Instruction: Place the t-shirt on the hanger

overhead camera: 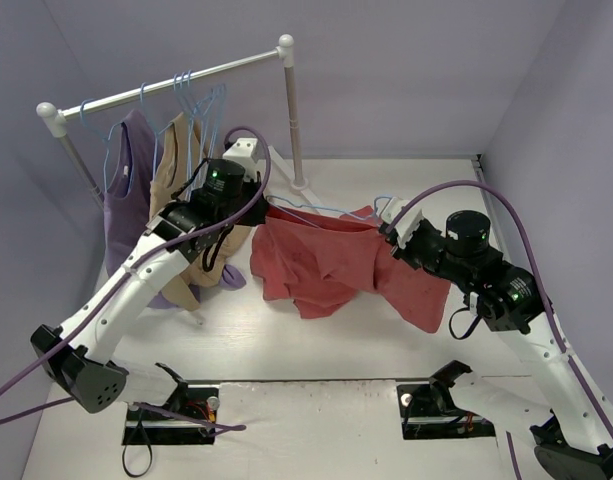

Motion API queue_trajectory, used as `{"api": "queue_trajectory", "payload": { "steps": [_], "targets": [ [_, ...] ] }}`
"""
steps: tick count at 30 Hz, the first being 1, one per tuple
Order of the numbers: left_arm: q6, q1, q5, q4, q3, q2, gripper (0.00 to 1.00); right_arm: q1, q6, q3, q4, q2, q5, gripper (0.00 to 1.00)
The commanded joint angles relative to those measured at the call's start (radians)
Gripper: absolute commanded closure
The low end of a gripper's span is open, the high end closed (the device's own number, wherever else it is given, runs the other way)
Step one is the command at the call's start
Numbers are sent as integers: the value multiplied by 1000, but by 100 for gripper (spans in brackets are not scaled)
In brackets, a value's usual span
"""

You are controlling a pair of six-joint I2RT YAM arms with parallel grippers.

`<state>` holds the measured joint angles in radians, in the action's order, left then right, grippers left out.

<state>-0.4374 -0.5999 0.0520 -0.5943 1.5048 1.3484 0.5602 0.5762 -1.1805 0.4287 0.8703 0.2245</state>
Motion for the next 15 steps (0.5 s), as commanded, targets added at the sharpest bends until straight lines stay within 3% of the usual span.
{"api": "queue_trajectory", "payload": {
  "steps": [1, 15],
  "targets": [
    [88, 12, 12, -101, 124, 20, 100, 9, 4, -20, -51, 6, 24, 100],
    [155, 68, 2, -194, 305, 130, 100, 14, -9, 12, -27, -7, 36, 100]
  ]
}}
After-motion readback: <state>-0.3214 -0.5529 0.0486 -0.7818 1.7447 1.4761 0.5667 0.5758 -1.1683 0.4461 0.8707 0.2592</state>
